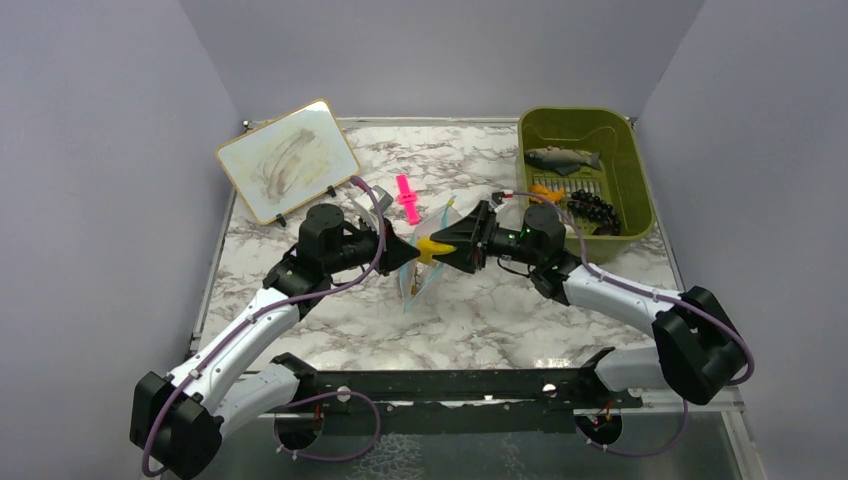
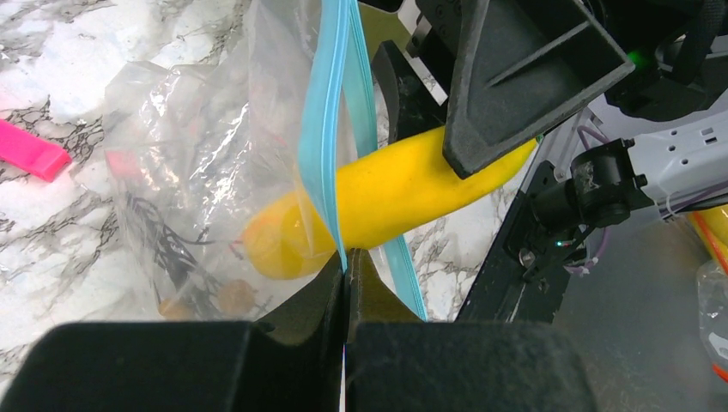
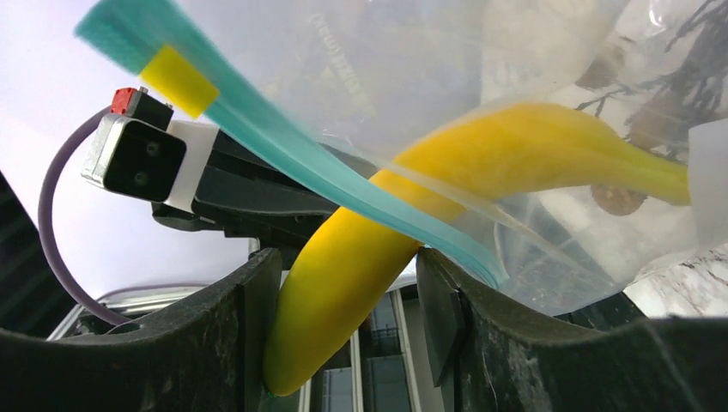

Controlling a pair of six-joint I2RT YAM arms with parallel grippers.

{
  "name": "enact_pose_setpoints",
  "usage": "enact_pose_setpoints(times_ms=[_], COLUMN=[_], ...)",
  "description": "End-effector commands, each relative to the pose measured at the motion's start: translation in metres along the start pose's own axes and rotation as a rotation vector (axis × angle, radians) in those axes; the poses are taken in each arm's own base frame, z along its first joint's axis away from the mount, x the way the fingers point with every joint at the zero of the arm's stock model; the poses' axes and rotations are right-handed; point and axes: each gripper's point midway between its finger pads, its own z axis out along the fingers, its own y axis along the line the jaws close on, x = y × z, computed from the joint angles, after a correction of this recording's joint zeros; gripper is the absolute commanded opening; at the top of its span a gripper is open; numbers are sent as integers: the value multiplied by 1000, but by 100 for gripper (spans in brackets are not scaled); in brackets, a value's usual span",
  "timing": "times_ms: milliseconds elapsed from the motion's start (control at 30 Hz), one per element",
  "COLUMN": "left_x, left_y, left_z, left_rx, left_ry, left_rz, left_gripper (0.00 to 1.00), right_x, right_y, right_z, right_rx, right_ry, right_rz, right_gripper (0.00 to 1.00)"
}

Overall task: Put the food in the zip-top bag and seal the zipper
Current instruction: Place the fake fruit in the zipper food storage bag.

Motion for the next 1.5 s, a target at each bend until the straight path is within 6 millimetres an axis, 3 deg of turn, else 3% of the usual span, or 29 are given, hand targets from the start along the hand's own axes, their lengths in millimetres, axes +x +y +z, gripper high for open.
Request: enact_pose_setpoints(times_ms=[0, 233, 633, 800, 1000, 1133, 1233, 1467], left_x=[-10, -18, -28, -44, -78, -76, -71, -61], left_y=[-3, 1, 10, 11, 0, 2, 3, 13], left_z=[-4, -10, -14, -19, -20, -16, -15, -17], left_rx=[-2, -50, -126, -162, -160, -158, -158, -200], left_ry=[-36, -69, -89, -119, -158, -138, -131, -115], left_rz=[35, 59, 57, 84, 98, 90, 79, 66], left_gripper=[0, 0, 0, 0, 0, 0, 0, 0], right_x=[-8, -14, -7, -6, -2, 3, -7, -35], right_y=[10, 18, 3, 4, 28, 38, 37, 31], right_z=[1, -1, -24, -25, -12, 9, 18, 4], right_rx=[23, 120, 197, 230, 192, 185, 246, 409], right_ry=[-59, -81, -44, -3, 18, 20, -17, -150], right_rz=[-80, -287, -610, -692, -706, -711, -741, -797], right_gripper=[59, 59, 50, 45, 42, 40, 39, 40])
